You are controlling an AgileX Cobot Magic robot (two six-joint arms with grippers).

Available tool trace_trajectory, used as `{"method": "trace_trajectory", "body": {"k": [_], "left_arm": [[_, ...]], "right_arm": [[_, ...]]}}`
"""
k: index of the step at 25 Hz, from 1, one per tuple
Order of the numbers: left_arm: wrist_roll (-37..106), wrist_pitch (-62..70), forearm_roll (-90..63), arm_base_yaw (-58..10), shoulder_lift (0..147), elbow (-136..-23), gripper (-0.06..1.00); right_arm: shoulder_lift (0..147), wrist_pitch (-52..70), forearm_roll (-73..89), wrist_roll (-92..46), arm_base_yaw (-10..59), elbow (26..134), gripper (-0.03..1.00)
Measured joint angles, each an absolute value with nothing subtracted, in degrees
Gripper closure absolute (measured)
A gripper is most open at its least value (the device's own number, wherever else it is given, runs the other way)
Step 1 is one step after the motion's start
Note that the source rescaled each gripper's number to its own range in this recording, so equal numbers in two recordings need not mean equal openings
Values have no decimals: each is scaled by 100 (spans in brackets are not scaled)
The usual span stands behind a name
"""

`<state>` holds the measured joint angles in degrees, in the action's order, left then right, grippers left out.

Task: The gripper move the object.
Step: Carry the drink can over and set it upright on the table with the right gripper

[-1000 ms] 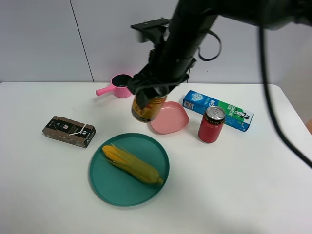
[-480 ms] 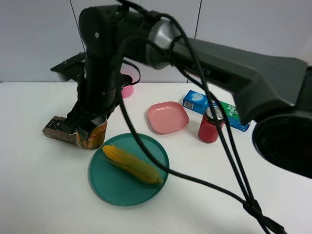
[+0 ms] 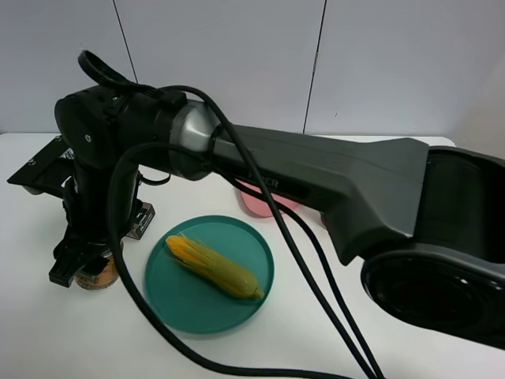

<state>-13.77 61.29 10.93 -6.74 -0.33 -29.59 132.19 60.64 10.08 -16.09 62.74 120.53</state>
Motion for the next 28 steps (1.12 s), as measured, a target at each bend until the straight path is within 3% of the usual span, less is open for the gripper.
{"method": "trace_trajectory", "body": {"k": [13,28], "left_arm": [[-1377,6129,1093,-674,-33,-2959,-6],[-1377,6124,1093,-674,-33,-2959,-6]], "right_arm": [[13790,5201,980,-1614,6281,12058,97],[14076,5171,794,-1614,6281,12058,97]]}}
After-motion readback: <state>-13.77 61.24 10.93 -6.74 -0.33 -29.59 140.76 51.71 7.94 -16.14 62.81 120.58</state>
